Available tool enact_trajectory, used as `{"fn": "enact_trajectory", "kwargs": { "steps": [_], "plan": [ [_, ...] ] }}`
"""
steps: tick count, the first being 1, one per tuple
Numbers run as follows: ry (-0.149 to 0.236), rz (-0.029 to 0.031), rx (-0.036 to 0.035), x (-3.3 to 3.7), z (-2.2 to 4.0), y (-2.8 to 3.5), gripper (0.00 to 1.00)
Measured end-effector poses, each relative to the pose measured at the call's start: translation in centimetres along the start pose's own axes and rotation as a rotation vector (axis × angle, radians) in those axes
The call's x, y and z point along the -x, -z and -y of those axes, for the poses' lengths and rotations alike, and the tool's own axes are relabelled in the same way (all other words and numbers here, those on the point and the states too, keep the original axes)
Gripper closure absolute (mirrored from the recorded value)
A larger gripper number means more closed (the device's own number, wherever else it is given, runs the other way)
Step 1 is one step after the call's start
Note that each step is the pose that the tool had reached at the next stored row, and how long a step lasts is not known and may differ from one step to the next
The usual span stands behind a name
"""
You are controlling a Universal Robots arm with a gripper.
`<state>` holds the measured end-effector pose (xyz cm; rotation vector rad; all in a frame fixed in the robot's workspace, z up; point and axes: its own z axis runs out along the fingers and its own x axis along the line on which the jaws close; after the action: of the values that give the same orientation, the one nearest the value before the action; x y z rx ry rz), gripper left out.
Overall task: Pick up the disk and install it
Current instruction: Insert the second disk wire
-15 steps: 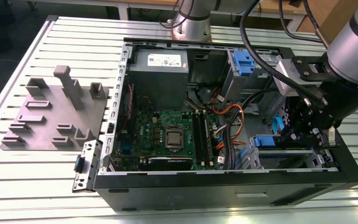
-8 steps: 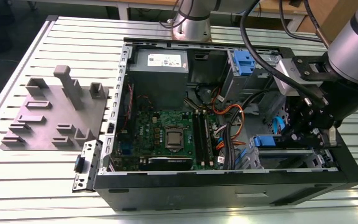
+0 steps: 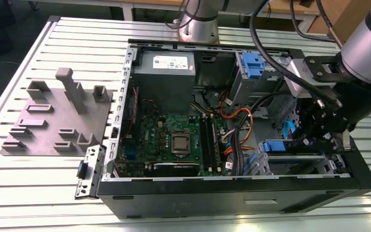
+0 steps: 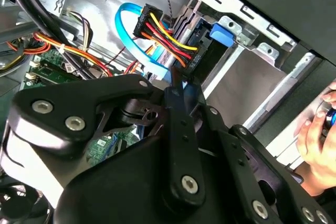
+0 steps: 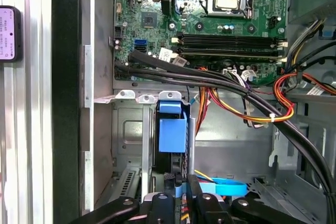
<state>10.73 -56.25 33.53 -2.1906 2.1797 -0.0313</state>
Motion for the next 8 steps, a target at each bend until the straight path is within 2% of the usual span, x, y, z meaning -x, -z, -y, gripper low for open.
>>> {"fn": "enact_trajectory", "kwargs": {
  "steps": [4,8],
  "plan": [
    [0.000,0.0001,0.0000,0.03,0.05,0.99,0.76],
    [0.000,0.0004,0.0000,0.03,0.05,1.09,0.78]
  ]
}}
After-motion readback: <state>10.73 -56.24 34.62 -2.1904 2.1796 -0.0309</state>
